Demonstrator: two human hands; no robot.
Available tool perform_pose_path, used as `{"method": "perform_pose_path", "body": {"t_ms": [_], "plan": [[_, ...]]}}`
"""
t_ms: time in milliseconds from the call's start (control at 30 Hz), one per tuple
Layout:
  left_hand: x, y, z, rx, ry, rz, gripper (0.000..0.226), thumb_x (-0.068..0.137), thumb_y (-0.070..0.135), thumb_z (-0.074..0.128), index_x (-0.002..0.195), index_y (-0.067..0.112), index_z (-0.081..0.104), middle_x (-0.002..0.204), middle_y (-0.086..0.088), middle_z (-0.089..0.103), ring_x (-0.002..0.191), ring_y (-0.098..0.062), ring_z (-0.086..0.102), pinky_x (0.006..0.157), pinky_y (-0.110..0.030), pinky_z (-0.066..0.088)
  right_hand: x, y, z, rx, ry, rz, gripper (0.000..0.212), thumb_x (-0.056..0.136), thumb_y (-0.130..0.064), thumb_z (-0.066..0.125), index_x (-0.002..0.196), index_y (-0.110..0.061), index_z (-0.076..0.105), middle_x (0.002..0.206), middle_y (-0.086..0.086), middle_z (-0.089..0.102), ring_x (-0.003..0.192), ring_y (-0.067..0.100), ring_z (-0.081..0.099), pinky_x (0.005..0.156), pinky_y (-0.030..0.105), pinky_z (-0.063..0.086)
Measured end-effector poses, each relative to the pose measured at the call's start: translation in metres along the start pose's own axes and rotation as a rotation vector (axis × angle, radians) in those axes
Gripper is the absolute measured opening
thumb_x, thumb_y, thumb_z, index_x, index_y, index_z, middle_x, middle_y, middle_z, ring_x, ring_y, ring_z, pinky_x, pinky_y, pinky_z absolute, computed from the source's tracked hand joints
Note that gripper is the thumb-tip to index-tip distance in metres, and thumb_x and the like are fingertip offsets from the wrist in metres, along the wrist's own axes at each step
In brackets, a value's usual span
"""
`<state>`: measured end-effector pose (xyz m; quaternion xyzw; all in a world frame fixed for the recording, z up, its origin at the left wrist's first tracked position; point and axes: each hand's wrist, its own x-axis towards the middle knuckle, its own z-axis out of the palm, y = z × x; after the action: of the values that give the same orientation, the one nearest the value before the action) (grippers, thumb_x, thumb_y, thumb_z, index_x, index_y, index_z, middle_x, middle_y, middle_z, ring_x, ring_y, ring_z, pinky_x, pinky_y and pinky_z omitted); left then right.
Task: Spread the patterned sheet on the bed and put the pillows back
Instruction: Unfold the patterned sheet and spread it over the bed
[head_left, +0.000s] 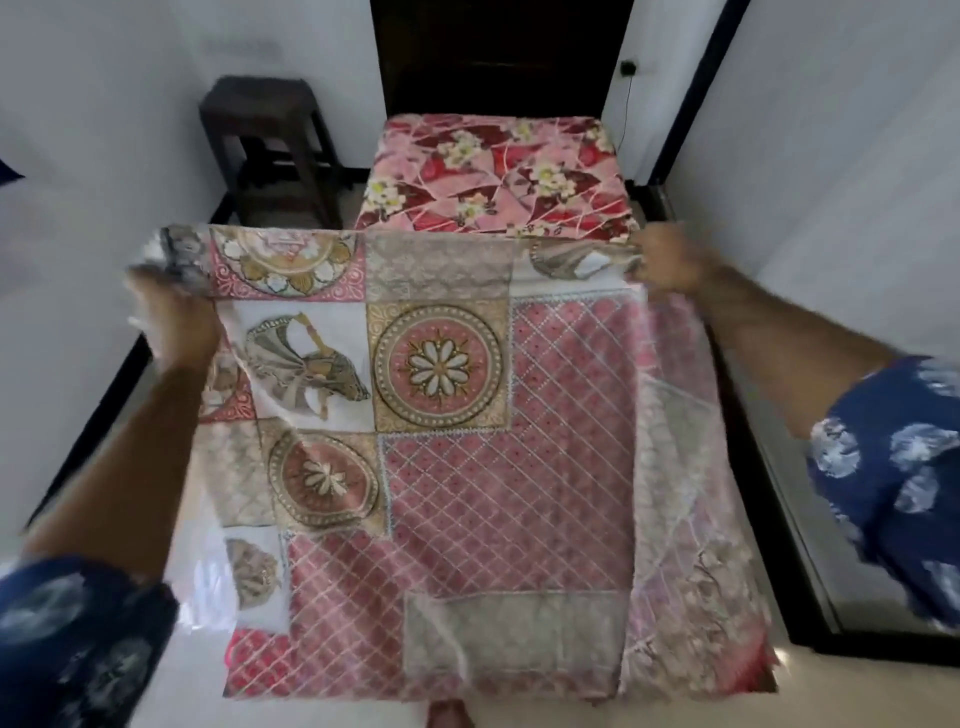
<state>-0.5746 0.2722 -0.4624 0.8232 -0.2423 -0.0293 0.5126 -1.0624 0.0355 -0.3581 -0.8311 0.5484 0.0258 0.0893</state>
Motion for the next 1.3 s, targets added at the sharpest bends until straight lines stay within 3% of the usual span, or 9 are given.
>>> {"method": "perform_pose_path", "body": {"t_ms": [100,333,533,700,867,933,1033,1167,1300], "plan": [[0.011,-0.047,0.058,0.277,-0.341,0.063,0.094,0.088,0.022,0.075,0.157,0.006,0.013,0.160,-0.028,0.025,0.148,-0.042,0.027,0.121,-0.056,0.026,0.025,-0.010,0.097,-0.140,0.131,0.112,0.054,0.088,-0.007,0.062,0.140,-0.009,0.047,0.142,0.023,0.045,0.128,0.041,0.045,0.102,0.048,0.039],[-0.247,-0.103,0.153,0.429,-1.046,0.272,0.050,0.095,0.018,0.065,0.143,0.016,0.049,0.151,-0.015,0.047,0.134,-0.038,0.050,0.109,-0.054,0.042,-0.065,0.057,0.287,-0.145,-0.500,0.084,0.053,0.091,-0.024,0.064,0.141,-0.020,0.045,0.144,0.010,0.042,0.128,0.032,0.047,0.104,0.047,0.044],[-0.381,-0.123,0.217,0.438,-1.432,0.251,0.045,0.102,0.023,0.054,0.146,0.022,0.044,0.160,-0.003,0.033,0.144,-0.024,0.037,0.118,-0.040,0.033,-0.127,0.156,0.356,0.042,-0.618,0.196,0.053,0.093,-0.030,0.065,0.140,-0.015,0.048,0.141,0.012,0.047,0.126,0.033,0.051,0.097,0.040,0.048],[-0.465,-0.099,0.275,0.423,-1.434,0.086,0.047,0.101,0.019,0.055,0.146,0.016,0.041,0.148,-0.006,0.045,0.132,-0.023,0.052,0.107,-0.035,0.043,-0.139,0.226,0.400,0.325,-0.379,0.244,0.047,0.090,-0.020,0.067,0.132,-0.012,0.050,0.136,0.013,0.050,0.114,0.029,0.060,0.088,0.038,0.052],[-0.553,-0.092,0.317,0.723,-1.189,0.206,0.062,0.085,0.032,0.074,0.138,0.009,0.050,0.137,-0.016,0.051,0.127,-0.043,0.049,0.104,-0.055,0.045,-0.127,0.286,0.420,0.490,0.077,0.347,0.046,0.083,-0.020,0.074,0.125,-0.015,0.056,0.124,0.008,0.053,0.111,0.028,0.053,0.089,0.042,0.050],[-0.571,-0.094,0.328,0.819,-1.136,0.239,0.067,0.079,0.029,0.081,0.132,0.004,0.050,0.133,-0.024,0.052,0.123,-0.051,0.049,0.100,-0.061,0.045,-0.113,0.311,0.423,0.667,0.039,0.359,0.048,0.084,-0.023,0.074,0.128,-0.016,0.056,0.120,0.005,0.060,0.107,0.025,0.059,0.091,0.045,0.053],[-0.574,-0.094,0.332,0.862,-1.080,0.158,0.071,0.078,0.029,0.083,0.135,0.007,0.047,0.138,-0.026,0.048,0.121,-0.052,0.047,0.099,-0.062,0.046,-0.090,0.328,0.413,0.986,-0.316,0.349,0.057,0.086,-0.032,0.073,0.136,-0.021,0.047,0.112,-0.003,0.068,0.099,0.021,0.068,0.090,0.045,0.056],[-0.574,-0.088,0.328,0.715,-1.037,0.076,0.056,0.087,0.024,0.075,0.135,0.010,0.050,0.129,-0.017,0.053,0.115,-0.045,0.052,0.091,-0.063,0.049,-0.093,0.305,0.404,0.653,-0.140,-0.038,0.059,0.089,-0.021,0.070,0.141,-0.014,0.044,0.104,-0.002,0.064,0.082,0.018,0.065,0.069,0.038,0.056],[-0.576,-0.066,0.332,0.593,-0.943,-0.044,0.040,0.102,0.019,0.055,0.137,0.003,0.047,0.133,-0.021,0.055,0.116,-0.042,0.057,0.095,-0.058,0.049,-0.125,0.262,0.413,0.195,-0.150,-0.512,0.080,0.084,-0.023,0.072,0.153,-0.025,0.031,0.141,0.013,0.043,0.115,0.029,0.052,0.086,0.044,0.053]]}}
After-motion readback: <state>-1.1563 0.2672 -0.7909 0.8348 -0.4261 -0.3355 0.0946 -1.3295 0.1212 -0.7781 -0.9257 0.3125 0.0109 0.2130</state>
